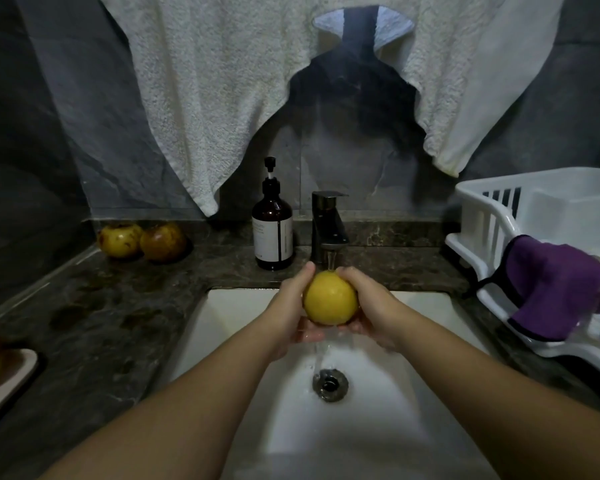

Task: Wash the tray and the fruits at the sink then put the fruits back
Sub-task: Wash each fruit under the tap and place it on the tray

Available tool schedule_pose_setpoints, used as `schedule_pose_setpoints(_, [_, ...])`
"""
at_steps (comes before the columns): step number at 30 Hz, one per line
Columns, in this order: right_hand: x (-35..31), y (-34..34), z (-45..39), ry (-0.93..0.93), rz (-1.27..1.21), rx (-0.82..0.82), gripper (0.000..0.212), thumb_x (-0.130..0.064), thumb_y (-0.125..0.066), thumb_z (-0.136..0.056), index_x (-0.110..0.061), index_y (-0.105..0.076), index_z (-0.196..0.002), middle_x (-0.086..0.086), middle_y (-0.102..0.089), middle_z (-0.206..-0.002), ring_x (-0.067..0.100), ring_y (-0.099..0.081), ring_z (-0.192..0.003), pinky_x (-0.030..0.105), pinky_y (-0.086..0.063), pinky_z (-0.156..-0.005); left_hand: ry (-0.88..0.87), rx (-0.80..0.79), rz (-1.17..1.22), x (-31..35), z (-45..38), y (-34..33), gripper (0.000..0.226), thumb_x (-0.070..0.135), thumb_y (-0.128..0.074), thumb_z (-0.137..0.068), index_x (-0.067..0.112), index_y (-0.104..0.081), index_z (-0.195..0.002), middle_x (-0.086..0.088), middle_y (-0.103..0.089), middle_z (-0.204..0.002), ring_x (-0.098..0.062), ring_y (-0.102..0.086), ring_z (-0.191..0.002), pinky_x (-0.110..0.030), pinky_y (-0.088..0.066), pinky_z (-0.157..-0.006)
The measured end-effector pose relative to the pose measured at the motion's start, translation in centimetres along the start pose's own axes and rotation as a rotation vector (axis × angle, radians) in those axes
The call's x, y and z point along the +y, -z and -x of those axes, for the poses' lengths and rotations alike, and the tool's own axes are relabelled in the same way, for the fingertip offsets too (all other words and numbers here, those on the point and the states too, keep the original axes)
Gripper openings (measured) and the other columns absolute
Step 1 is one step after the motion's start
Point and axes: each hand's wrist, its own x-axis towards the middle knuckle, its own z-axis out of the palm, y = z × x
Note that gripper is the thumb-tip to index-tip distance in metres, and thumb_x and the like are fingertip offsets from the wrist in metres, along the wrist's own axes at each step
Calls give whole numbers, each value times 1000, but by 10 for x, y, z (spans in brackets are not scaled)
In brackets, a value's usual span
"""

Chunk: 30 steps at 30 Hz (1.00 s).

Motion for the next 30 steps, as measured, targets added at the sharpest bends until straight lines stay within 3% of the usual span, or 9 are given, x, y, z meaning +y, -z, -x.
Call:
schedule_pose_setpoints(4, [4, -9, 4, -201, 35, -94, 67, -77, -49, -90, -19, -59, -121, 14, -70, -76, 18, -62, -54, 23, -42, -45, -82, 76, -243, -3, -4, -3, 48, 79, -46, -93, 37, -58, -111, -7, -66, -117, -29, -73, -97, -37, -61, -65])
schedule_pose_setpoints(6, [5, -14, 0, -120, 165, -34, 67, -80, -43, -90, -24, -56, -123, 13, -70, -89, 18, -63, -60, 23, -42, -47, -99, 101, -269, -4, -4, -7, 53, 79, -44, -93, 35, -60, -116, -7, -69, -114, -27, -73, -97, -37, -61, -68])
schedule_pose_setpoints(9, [5, -13, -2, 153, 288, 61, 42, -68, -44, -97, -34, -56, -118, 4, -65, -107, 18, -65, -86, 29, -44, -60, -46, 59, -155, 0, -4, -8, 59, 80, -48, -91, 32, -63, -121, -11, -75, -106, -25, -75, -85, -36, -62, -67])
schedule_pose_setpoints(14, [6, -13, -1, 32, 253, 26, 54, -80, -36, -92, -36, -55, -115, 9, -70, -96, 19, -67, -66, 23, -42, -46, -116, 63, -230, -1, -6, -8, 51, 79, -57, -87, 35, -62, -113, -8, -70, -114, -28, -75, -93, -49, -66, -76])
schedule_pose_setpoints(18, [7, -12, -6, 209, 364, 83, 35, -67, -40, -98, -39, -54, -113, 4, -66, -107, 18, -66, -88, 31, -54, -63, -71, 10, -186, 2, -4, -8, 69, 85, -52, -83, 28, -65, -119, -13, -75, -98, -25, -72, -71, -32, -54, -60])
schedule_pose_setpoints(22, [7, -16, -5, 94, 317, 43, 53, -72, -32, -98, -31, -54, -123, 7, -70, -100, 21, -67, -81, 32, -50, -65, -139, 42, -219, 0, -4, -8, 72, 83, -52, -79, 29, -65, -125, -9, -74, -112, -29, -74, -99, -45, -60, -89])
schedule_pose_setpoints(24, [10, -16, -6, 202, 401, 74, 47, -66, -38, -100, -31, -52, -128, 4, -66, -110, 18, -66, -89, 32, -53, -69, -92, 18, -177, 1, -1, -7, 64, 80, -49, -88, 27, -67, -120, -11, -76, -104, -29, -75, -93, -43, -60, -85])
schedule_pose_setpoints(28, [5, -16, -7, 16, 201, 18, 60, -75, -29, -97, -26, -56, -120, 12, -72, -84, 18, -66, -58, 22, -43, -43, -250, 152, -297, 0, -4, -8, 43, 73, -61, -88, 36, -62, -112, -5, -72, -106, -26, -75, -89, -44, -65, -73])
schedule_pose_setpoints(30, [3, -16, -8, 99, 250, 63, 50, -69, -34, -100, -27, -59, -114, 11, -71, -93, 22, -70, -71, 27, -49, -48, -136, 63, -183, 1, 0, -12, 49, 73, -64, -87, 34, -58, -117, -12, -73, -111, -33, -77, -92, -49, -65, -79])
